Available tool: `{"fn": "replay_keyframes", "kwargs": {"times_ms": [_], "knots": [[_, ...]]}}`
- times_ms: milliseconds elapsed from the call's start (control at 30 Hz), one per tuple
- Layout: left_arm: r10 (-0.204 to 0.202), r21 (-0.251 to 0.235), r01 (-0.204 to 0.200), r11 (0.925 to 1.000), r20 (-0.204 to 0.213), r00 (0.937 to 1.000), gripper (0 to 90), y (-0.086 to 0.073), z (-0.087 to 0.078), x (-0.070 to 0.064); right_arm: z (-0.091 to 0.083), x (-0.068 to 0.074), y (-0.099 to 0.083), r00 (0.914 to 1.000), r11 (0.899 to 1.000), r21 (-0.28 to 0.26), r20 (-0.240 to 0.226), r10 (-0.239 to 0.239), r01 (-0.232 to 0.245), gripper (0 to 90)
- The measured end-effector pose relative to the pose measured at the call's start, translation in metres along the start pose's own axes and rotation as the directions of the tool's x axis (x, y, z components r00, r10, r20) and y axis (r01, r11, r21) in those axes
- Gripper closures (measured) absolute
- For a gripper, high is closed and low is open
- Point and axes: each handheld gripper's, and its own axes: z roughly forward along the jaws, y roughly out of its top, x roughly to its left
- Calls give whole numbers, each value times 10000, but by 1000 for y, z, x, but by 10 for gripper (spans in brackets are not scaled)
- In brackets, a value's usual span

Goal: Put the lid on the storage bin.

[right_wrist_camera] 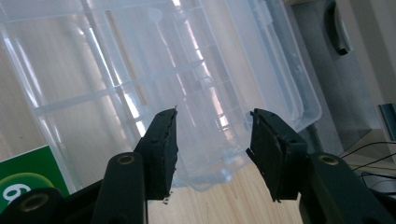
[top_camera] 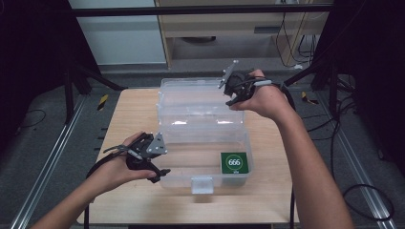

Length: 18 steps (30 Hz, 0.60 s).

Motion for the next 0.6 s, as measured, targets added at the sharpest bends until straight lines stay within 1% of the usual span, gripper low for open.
{"fn": "replay_keyframes", "kwargs": {"times_ms": [33,67,100,133,233,300,367,400,467,500,600], "knots": [[13,-29,-12,10000,194,9998,79,1,2,3,1,2,2,10000,10000,60,-36,-70,71,513],[-50,-1,50,10000,260,9996,81,2,4,4,4,4,4,9998,9998,111,-126,-178,179,514],[-275,224,268,9994,318,9991,81,2,5,4,6,7,6,9996,9996,159,-172,-244,247,515],[-237,322,225,9992,354,9991,80,3,7,5,10,10,9,9987,9989,207,-288,-418,424,524],[-121,433,95,9990,603,9981,74,9,10,3,14,11,13,9983,9987,238,-378,-450,460,530],[-75,435,45,9990,696,9975,70,12,12,2,17,12,15,9967,9975,338,-533,-608,627,544],[102,517,-144,9986,797,9968,63,16,16,1,21,13,17,9955,9966,446,-682,-663,694,552],[148,531,-193,9984,844,9963,63,16,17,1,23,14,19,9940,9956,453,-763,-784,820,557],[166,590,-220,9980,907,9957,64,17,20,1,26,16,22,9925,9941,573,-856,-871,922,562],[325,773,-398,9962,935,9951,78,17,22,1,28,18,24,9904,9907,755,-886,-1060,1128,573],[344,786,-422,9960,982,9946,83,17,22,0,31,20,27,9894,9898,778,-925,-1119,1192,590]]}}
